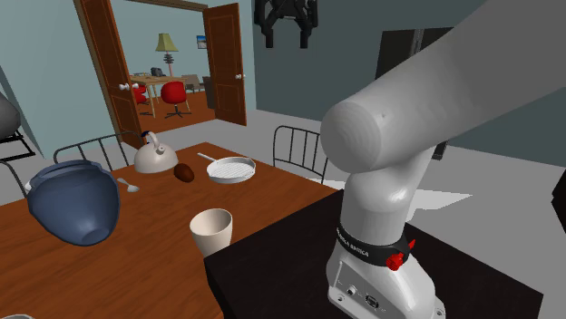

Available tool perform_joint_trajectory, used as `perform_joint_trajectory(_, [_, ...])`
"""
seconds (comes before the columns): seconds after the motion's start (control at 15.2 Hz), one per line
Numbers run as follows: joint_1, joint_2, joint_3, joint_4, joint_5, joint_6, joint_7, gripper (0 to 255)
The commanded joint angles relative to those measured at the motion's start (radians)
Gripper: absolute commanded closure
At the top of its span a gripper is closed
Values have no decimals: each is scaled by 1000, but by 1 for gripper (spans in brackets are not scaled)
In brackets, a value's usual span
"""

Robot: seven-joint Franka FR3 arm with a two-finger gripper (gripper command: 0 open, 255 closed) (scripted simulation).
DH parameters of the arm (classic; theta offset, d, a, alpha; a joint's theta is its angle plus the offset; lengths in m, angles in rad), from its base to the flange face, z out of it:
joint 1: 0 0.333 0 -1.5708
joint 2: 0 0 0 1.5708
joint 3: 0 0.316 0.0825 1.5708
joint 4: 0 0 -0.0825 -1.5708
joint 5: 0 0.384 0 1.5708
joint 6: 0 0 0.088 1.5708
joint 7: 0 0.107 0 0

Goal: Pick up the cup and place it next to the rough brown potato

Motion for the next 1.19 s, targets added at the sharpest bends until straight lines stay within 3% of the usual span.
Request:
perform_joint_trajectory(0.0, [0, 0, 0, 0, 0, 0, 0, 0])
perform_joint_trajectory(0.59, [48, -59, 37, -322, 63, 284, 24, 0])
perform_joint_trajectory(1.12, [119, 5, 80, -544, 138, 592, 39, 0])
